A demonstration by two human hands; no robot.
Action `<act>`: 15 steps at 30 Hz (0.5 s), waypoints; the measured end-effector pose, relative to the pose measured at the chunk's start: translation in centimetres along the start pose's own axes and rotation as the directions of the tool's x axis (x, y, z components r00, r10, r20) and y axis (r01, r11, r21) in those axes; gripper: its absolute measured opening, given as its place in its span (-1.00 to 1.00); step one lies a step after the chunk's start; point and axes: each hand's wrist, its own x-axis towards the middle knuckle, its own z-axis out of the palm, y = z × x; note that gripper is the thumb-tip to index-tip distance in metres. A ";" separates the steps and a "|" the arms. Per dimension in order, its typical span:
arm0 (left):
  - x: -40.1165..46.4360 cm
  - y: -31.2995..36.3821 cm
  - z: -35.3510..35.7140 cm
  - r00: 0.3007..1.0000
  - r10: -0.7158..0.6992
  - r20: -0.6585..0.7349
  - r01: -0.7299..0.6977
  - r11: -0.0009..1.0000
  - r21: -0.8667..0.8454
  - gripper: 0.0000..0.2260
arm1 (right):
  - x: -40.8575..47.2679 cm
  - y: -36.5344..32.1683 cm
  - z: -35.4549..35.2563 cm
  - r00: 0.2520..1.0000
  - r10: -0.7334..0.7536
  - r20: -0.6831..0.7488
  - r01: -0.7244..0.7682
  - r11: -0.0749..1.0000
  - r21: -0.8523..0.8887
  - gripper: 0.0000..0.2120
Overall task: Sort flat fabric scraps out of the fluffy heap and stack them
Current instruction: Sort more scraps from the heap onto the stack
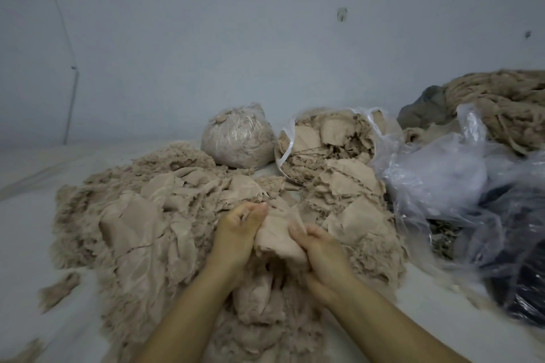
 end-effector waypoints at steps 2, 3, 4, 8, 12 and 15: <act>0.0 -0.3 -0.3 0.998 0.037 -0.053 -0.034 0.998 0.060 -0.83 | 0.4 -0.9 -0.9 0.974 -0.191 -0.123 0.177 0.977 -0.118 -0.86; 0.0 -0.5 -0.5 0.997 0.054 -0.058 -0.049 0.995 0.081 -0.82 | 0.6 -1.4 -1.4 0.955 -0.267 -0.128 0.248 0.957 -0.149 -0.83; 0.0 -0.6 -0.5 0.996 0.071 -0.060 -0.065 0.993 0.100 -0.80 | 0.7 -1.8 -1.8 0.937 -0.329 -0.116 0.307 0.935 -0.177 -0.81; 0.1 -1.4 -0.7 0.992 0.118 -0.042 -0.102 0.958 0.267 -0.71 | 1.9 -3.5 -3.4 0.870 -0.486 -0.089 0.424 0.826 -0.372 -0.78; 0.0 -2.0 -2.4 0.991 0.131 0.008 -0.112 0.814 0.570 -0.75 | 4.3 -7.0 -7.4 0.825 -0.533 -0.188 0.289 0.684 -0.670 -0.85; -0.8 -2.3 -4.0 1.000 0.017 0.010 -0.018 0.581 0.814 -0.77 | 4.2 -7.1 -9.2 0.795 -0.594 -0.122 0.058 0.275 -0.960 -0.84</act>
